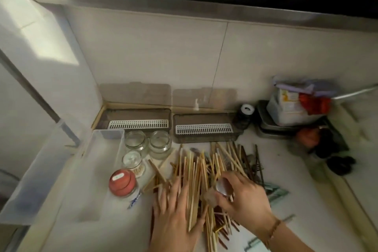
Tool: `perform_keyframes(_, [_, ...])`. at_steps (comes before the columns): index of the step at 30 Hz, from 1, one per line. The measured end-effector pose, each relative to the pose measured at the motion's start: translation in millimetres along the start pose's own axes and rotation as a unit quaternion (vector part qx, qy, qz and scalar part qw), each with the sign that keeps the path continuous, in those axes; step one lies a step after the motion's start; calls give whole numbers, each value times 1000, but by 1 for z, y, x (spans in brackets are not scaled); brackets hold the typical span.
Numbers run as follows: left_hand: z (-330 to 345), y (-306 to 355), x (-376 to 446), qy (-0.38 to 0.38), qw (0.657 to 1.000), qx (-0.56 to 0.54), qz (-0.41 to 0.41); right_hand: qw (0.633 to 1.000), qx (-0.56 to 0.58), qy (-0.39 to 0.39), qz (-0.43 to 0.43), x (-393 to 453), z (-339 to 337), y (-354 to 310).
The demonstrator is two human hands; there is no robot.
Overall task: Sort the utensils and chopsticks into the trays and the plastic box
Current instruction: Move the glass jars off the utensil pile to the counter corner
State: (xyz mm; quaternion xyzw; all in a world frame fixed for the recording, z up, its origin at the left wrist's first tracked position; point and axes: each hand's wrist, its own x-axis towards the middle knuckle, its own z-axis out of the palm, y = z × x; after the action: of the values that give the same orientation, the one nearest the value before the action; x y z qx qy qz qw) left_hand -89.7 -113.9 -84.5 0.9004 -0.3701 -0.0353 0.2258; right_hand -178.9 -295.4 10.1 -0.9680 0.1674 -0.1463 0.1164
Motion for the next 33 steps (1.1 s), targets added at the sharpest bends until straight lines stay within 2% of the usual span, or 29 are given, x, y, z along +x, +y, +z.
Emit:
perform_keyframes(4, [20, -15, -15, -33, 996, 50, -61, 998, -6, -9, 57, -15, 3, 15])
perform_keyframes(11, [39, 8, 7, -92, 991, 86, -50, 998, -17, -2, 63, -3, 2, 21])
perform_keyframes(16, [46, 25, 23, -104, 986, 96, -88, 996, -5, -6, 84, 2, -4, 49])
perform_keyframes(20, [45, 22, 19, -92, 986, 88, -107, 990, 62, -4, 126, 1, -11, 82])
perform_keyframes(23, [37, 26, 13, -68, 988, 69, -122, 984, 91, 57, 139, 1, -20, 108])
perform_keyframes(25, [32, 38, 17, -66, 992, 67, -81, 979, 84, 98, 157, 0, -25, 125])
perform_keyframes(28, [34, 79, 36, -106, 985, 80, 109, 971, 75, 125, 189, -4, -27, 149])
perform_keyframes(31, [54, 136, 58, -181, 928, 103, 309, 966, 70, 128, 214, -6, -27, 166])
perform_keyframes(33, [75, 167, 70, -227, 898, 110, 360, 965, 65, 126, 222, -7, -26, 176])
